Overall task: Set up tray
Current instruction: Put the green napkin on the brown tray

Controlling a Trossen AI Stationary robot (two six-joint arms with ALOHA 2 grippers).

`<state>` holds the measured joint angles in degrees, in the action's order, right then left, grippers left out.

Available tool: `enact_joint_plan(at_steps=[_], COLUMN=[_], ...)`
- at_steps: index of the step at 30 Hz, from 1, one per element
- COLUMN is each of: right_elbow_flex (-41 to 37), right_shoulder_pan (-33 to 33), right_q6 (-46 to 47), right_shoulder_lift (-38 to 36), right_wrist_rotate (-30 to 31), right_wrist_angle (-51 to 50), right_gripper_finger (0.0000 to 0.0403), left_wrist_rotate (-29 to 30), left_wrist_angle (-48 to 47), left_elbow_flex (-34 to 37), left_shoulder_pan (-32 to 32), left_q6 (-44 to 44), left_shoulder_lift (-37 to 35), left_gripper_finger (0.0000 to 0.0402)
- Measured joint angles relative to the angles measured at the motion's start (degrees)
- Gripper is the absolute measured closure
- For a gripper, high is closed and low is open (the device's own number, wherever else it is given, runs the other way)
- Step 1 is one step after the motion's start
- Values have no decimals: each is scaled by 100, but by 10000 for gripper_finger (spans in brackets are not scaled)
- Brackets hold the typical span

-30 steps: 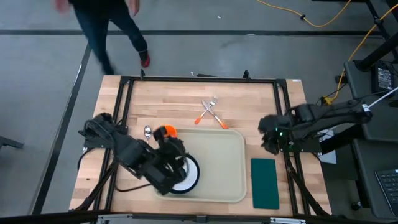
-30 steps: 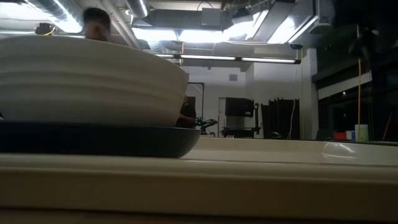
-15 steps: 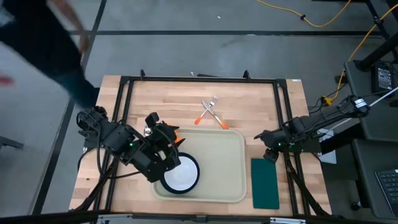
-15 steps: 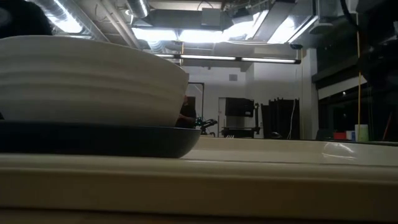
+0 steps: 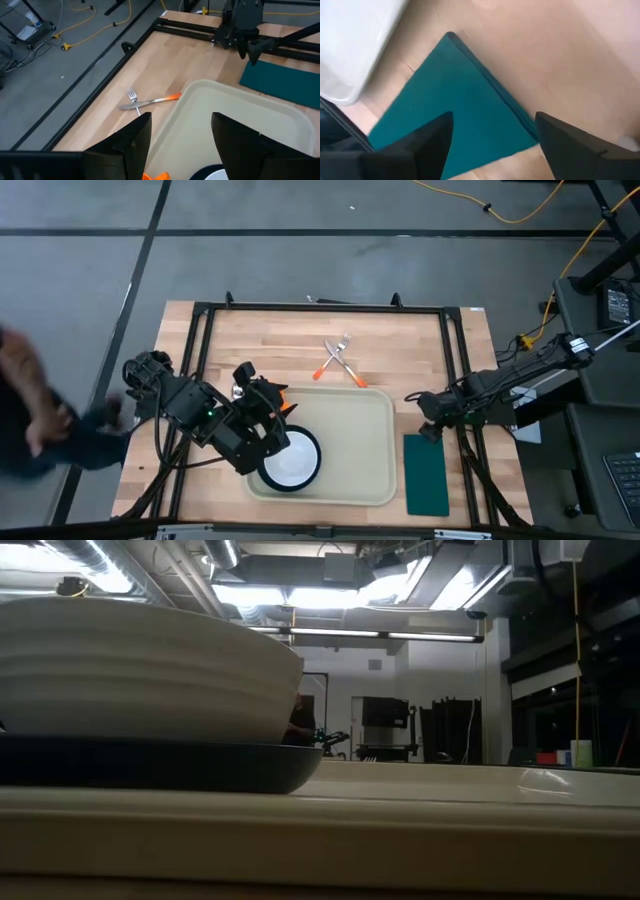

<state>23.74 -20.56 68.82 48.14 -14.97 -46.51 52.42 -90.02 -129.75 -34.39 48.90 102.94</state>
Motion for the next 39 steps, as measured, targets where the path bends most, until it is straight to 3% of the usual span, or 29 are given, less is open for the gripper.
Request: enact_joint_plan(at_steps=[7,39], right_elbow_flex=[-265,-342], right_shoulder_pan=[-2,0], right_q6=[327,565], right_shoulder_lift=[0,0], right_wrist_rotate=[-350,-279], right_wrist_angle=[-33,161], right_gripper_finger=[116,120], left_wrist_rotate=[-2,-2], left_wrist_angle=[0,0], left_elbow_flex=[0,0], left_shoulder_pan=[0,0], left_q6=[0,-20], left_shoulder_lift=[0,0], left_gripper_finger=[201,201])
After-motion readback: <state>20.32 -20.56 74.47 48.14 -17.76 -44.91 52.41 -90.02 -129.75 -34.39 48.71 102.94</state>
